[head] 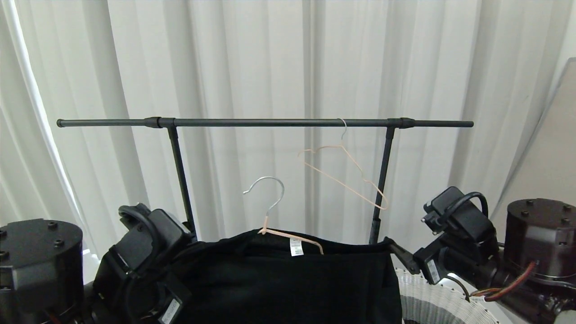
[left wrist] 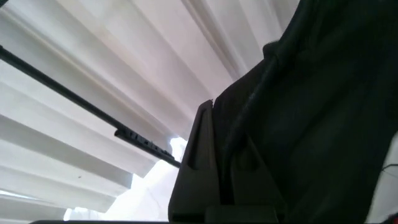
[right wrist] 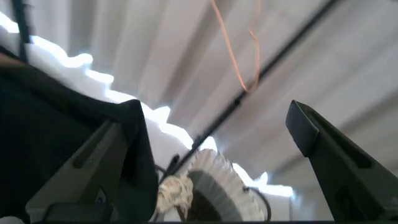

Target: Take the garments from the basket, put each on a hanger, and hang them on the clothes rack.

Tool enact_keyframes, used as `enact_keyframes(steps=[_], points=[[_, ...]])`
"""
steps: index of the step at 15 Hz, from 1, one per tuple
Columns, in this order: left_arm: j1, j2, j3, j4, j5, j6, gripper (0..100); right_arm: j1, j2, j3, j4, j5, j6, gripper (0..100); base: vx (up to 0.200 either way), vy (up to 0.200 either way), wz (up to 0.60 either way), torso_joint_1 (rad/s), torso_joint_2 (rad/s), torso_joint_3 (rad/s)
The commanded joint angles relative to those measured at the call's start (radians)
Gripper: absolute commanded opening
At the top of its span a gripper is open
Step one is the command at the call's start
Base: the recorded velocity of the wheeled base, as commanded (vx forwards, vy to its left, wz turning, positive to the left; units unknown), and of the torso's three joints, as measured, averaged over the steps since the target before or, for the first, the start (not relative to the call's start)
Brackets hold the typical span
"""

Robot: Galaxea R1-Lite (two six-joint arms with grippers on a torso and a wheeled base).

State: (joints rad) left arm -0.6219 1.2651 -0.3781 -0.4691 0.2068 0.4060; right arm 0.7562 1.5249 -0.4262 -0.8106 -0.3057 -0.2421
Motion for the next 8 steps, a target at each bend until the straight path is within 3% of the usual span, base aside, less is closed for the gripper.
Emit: enact_keyframes(steps=[1, 5, 8], points=[[0.001, 0.051, -0.036, 0.0, 0.014, -0.006, 0, 0.028, -0.038, 0.001, -0.001, 0.027, -0.029, 100, 0.0, 0.0, 0.0, 0.0, 0.0, 0.0], [-0.002, 0.051, -0.056, -0.013, 0.02, -0.067, 0, 0.032, -0.028, 0.003, -0.001, 0.089, -0.089, 100, 0.0, 0.0, 0.0, 0.0, 0.0, 0.0], [0.013, 0.06, -0.051, -0.078, 0.025, -0.09, 0, 0.051, -0.035, 0.004, -0.001, 0.119, -0.114, 100, 0.0, 0.0, 0.0, 0.0, 0.0, 0.0]])
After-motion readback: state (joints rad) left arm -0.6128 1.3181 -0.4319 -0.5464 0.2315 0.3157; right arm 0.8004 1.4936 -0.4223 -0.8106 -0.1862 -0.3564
